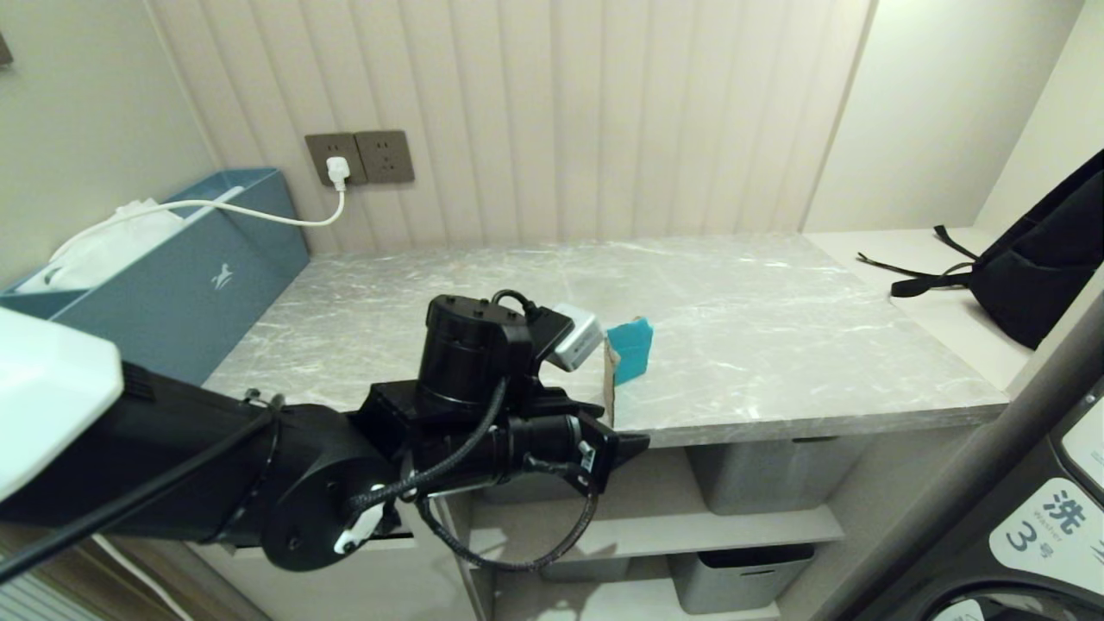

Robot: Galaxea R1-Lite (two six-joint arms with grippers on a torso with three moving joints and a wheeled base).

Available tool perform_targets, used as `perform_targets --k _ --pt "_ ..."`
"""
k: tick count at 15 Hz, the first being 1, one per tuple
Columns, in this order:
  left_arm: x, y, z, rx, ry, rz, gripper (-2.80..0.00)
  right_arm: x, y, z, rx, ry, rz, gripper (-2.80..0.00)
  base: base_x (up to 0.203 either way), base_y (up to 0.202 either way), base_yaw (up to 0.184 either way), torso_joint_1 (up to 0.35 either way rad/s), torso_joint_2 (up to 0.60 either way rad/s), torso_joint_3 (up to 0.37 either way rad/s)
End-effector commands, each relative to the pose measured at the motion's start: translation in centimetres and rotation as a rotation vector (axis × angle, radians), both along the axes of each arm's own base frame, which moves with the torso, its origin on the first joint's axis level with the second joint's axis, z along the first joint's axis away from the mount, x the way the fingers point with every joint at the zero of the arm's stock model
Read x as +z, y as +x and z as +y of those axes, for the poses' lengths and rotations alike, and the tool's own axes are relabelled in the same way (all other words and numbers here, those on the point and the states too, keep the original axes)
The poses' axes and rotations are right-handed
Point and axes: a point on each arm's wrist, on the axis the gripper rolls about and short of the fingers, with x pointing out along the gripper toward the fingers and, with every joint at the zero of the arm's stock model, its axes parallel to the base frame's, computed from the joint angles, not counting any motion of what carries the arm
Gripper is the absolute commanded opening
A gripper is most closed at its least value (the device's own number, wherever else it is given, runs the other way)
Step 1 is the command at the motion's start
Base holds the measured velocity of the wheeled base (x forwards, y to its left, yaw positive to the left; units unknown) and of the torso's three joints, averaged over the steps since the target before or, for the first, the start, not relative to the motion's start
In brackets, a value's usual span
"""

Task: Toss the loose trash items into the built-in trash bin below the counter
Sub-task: Pick up the garbage

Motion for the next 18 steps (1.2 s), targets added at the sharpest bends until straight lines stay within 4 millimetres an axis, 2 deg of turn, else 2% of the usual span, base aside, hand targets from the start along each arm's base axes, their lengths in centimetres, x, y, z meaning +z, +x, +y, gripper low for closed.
perform_targets --k 1,6,12,18 --pt "-0.4 0.5 -0.4 0.023 0.008 -0.005 0.0 0.0 0.0 0.0 0.001 0.001 -0.002 -2.8 0.0 0.0 0.0 0.0 0.0 0.0" --pt "-2.0 2.9 -1.7 0.201 0.09 -0.064 0.0 0.0 0.0 0.0 0.001 -0.001 -0.002 -2.8 0.0 0.0 0.0 0.0 0.0 0.0" --pt "-2.0 5.2 -3.4 0.241 0.064 -0.102 0.0 0.0 0.0 0.0 0.001 -0.001 -0.002 -2.8 0.0 0.0 0.0 0.0 0.0 0.0" --pt "-2.4 6.6 -3.8 0.279 0.063 -0.114 0.0 0.0 0.0 0.0 0.001 -0.001 -0.002 -2.8 0.0 0.0 0.0 0.0 0.0 0.0"
